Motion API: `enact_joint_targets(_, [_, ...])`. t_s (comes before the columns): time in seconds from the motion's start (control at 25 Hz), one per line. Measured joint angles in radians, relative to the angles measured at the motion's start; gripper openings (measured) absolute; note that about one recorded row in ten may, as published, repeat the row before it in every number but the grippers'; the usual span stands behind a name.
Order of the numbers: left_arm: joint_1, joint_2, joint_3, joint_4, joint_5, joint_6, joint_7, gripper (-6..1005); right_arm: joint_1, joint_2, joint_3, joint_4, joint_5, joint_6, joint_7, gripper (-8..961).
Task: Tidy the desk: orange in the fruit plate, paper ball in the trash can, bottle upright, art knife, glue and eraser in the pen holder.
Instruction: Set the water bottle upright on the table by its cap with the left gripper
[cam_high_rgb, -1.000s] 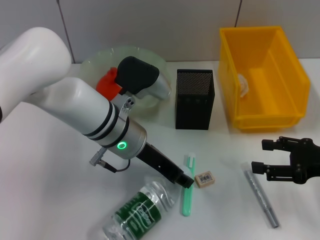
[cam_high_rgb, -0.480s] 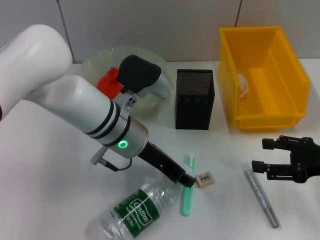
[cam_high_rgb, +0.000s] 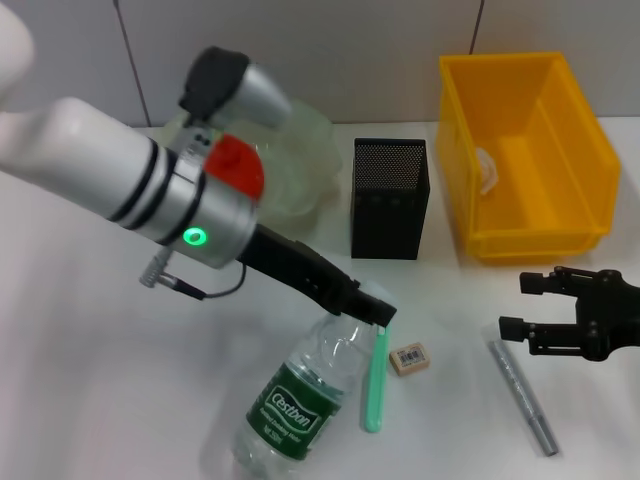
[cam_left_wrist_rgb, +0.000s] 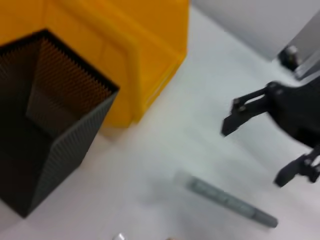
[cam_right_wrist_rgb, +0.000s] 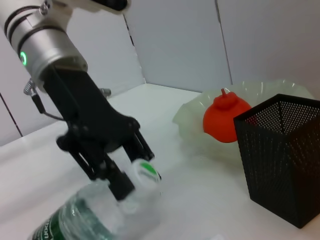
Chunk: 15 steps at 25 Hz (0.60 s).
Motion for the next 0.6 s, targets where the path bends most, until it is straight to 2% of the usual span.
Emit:
enact_joint_targets(0.16, [0.013, 0.016, -0.07, 0.011, 0.0, 0.053, 0.06, 441, 0.005, 0.004, -0.001, 0.0, 0.0, -0.005, 0.0, 830])
enact_joint_targets(0.6, [0.093, 0.033, -0.089, 0.154, 0.0, 0.088, 0.103, 443, 0.016, 0.019, -0.001, 0.002, 0.002, -0.004, 0.0, 830])
